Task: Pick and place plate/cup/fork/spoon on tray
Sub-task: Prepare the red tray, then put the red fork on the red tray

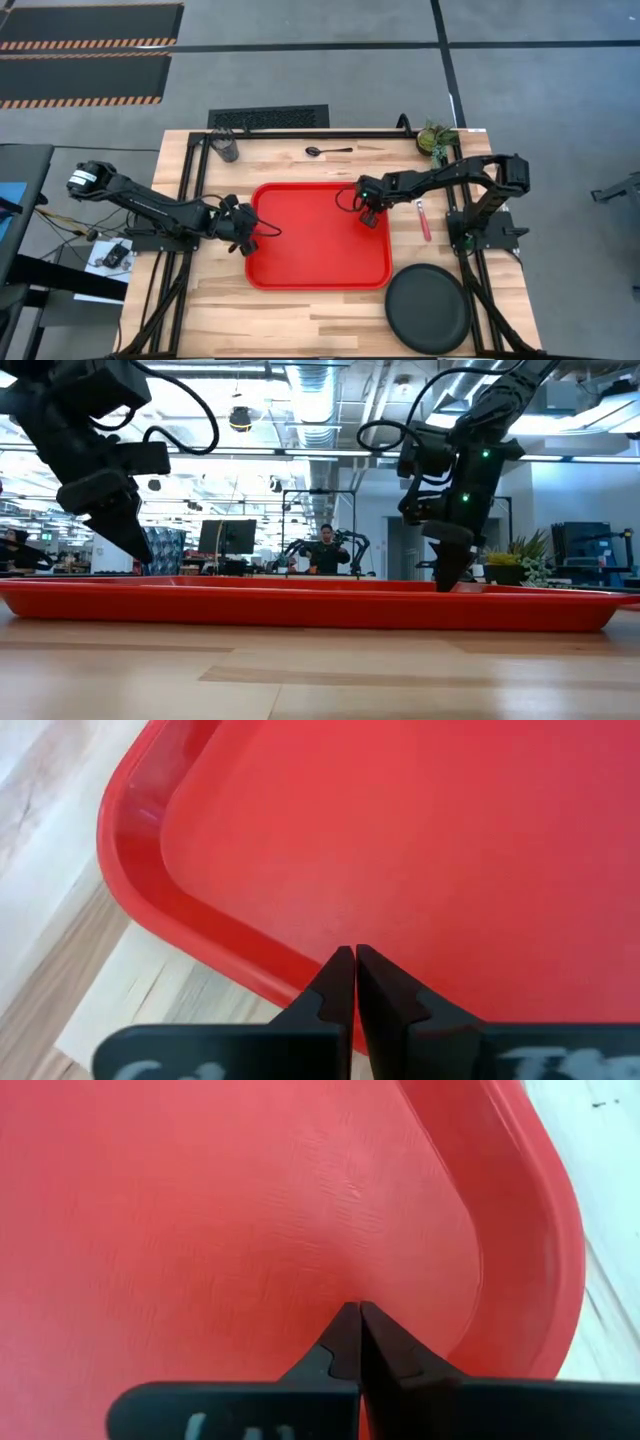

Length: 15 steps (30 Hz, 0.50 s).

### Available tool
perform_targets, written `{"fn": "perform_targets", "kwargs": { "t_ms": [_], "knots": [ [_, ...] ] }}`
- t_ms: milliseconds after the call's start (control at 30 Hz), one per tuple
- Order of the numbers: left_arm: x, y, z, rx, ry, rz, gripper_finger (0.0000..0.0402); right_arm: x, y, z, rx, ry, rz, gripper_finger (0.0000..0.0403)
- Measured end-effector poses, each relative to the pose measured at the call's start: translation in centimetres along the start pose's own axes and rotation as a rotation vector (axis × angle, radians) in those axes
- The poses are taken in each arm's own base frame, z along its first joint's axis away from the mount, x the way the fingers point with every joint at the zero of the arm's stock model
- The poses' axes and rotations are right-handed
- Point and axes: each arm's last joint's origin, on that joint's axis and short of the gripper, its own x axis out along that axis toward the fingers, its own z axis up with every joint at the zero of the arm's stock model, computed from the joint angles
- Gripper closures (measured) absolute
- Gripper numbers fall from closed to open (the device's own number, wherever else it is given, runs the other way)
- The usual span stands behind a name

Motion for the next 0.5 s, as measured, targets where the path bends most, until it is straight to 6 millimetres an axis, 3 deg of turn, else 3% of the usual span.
{"fn": "perform_targets", "kwargs": {
  "t_ms": [500],
  "knots": [
    [0.6,1.1,-0.1,-0.001,0.002,0.085,0.04,0.0,0.2,-0.1,0.021,0.015,0.02,0.0388]
  ]
}}
